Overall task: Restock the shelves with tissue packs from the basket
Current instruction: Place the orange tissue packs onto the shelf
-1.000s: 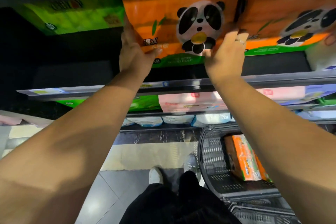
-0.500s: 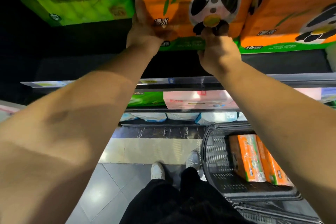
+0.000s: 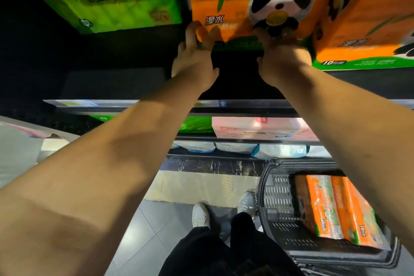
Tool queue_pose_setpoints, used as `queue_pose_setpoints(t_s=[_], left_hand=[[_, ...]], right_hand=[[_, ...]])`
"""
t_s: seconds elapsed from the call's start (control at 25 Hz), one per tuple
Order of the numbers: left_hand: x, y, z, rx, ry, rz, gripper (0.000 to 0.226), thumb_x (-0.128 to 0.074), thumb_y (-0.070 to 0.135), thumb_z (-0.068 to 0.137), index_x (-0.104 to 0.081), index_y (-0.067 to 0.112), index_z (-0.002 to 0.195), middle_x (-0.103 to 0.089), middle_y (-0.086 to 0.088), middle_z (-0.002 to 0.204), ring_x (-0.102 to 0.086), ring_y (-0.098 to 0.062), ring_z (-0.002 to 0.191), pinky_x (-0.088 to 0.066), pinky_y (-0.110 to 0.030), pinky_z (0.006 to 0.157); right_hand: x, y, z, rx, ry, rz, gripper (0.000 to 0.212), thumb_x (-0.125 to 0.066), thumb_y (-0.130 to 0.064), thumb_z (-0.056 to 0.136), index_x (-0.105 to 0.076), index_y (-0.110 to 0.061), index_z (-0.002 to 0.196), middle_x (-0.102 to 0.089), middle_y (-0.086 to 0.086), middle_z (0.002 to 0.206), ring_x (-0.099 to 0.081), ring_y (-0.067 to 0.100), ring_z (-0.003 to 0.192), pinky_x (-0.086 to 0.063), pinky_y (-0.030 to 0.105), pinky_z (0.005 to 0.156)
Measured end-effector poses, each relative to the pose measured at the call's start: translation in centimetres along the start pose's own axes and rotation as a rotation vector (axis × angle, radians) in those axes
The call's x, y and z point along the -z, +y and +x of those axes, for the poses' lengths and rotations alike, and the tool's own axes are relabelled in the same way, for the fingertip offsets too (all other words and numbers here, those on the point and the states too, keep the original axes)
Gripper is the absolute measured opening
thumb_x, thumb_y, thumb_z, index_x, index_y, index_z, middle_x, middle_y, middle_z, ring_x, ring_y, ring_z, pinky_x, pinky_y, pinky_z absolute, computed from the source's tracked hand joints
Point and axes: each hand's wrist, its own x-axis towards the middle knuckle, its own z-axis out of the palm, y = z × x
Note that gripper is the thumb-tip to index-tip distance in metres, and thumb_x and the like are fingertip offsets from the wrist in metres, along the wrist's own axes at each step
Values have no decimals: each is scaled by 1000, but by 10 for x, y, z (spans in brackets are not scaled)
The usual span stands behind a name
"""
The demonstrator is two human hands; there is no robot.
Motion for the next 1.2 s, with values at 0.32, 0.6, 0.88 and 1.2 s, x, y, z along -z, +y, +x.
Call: queue_pose_setpoints(t_s=[0.32, 0.6, 0.88, 1.2], left_hand=[[10, 0, 25, 29, -92, 26, 92, -66, 35, 87, -2, 37, 152, 1, -4, 157, -17, -39, 139, -41, -47, 103], [9, -8, 20, -19, -92, 6, 92, -67, 37, 86, -3, 34, 153, 0, -4, 158, -7, -39, 144, -34, -49, 108], [11, -11, -19, -192, 12, -65, 82, -66, 40, 86, -20, 23, 152, -21, -10, 157, -20, -36, 142, -27, -46, 115], [12, 9, -99, -524, -4, -116, 74, -65, 39, 85, -34, 18, 149, -29, -7, 155, -21, -30, 145, -18, -41, 119]], right_hand=[[8, 3, 22, 4, -16, -90, 73, -47, -39, 97, 4, -53, 148, 3, 14, 162, 1, 44, 146, -5, 64, 112], [-3, 1, 16, -32, 11, -93, 72, -45, -50, 95, 2, -50, 149, -1, 16, 160, -1, 44, 145, -4, 58, 116], [2, 3, -55, -60, 174, 71, 60, -53, -50, 90, -35, -35, 146, -36, 15, 147, -27, 39, 137, -22, 50, 110], [-18, 7, -200, -203, 289, 111, 58, -48, -46, 84, -48, -25, 138, -45, 16, 140, -40, 39, 130, -32, 56, 100]])
